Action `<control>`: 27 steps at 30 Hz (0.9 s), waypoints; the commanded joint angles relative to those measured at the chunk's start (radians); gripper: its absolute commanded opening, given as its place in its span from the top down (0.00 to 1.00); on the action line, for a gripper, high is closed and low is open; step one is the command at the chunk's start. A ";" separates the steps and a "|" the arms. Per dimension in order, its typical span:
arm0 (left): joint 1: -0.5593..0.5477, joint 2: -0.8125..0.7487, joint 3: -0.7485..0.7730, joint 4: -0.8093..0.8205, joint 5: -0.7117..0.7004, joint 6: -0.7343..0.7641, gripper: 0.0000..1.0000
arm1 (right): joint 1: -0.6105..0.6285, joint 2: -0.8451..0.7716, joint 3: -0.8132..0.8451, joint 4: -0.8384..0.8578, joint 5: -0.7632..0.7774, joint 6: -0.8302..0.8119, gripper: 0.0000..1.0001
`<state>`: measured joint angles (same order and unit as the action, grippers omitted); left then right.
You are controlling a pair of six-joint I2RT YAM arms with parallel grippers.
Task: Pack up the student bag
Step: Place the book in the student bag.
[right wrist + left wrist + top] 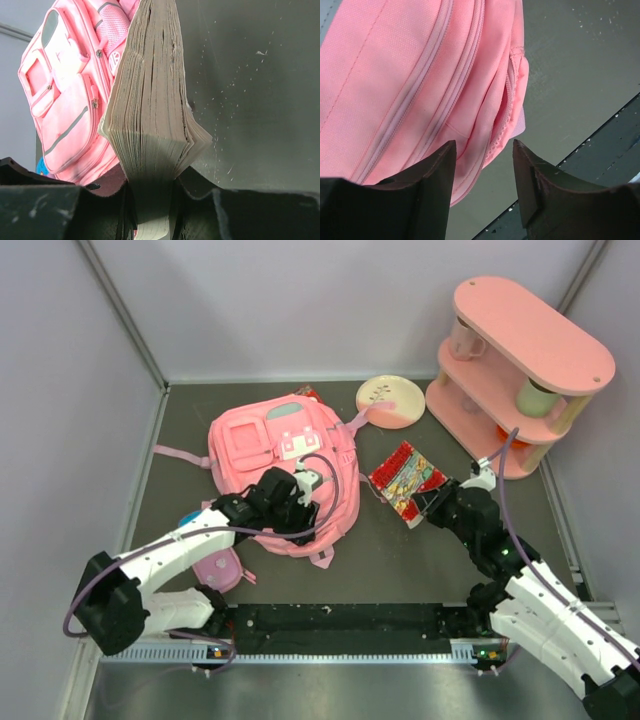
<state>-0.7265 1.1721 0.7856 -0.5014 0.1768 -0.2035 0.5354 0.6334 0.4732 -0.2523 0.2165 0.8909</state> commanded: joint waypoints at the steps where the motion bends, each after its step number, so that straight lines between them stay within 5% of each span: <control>1: -0.002 0.037 0.047 -0.009 0.000 0.013 0.48 | -0.005 -0.001 0.059 0.119 -0.019 0.010 1.00; 5: -0.002 0.067 0.046 -0.009 -0.007 0.012 0.57 | -0.005 0.006 0.059 0.127 -0.028 0.009 1.00; 14: -0.001 0.055 0.061 -0.005 -0.017 -0.008 1.00 | -0.005 0.012 0.056 0.133 -0.040 0.011 1.00; 27: -0.001 -0.161 0.113 0.030 -0.336 -0.148 1.00 | -0.003 -0.052 0.070 0.113 -0.028 -0.023 1.00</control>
<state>-0.7284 1.1049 0.8204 -0.5327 -0.0044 -0.2848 0.5354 0.6285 0.4732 -0.2470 0.1822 0.8890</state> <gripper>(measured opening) 0.015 0.208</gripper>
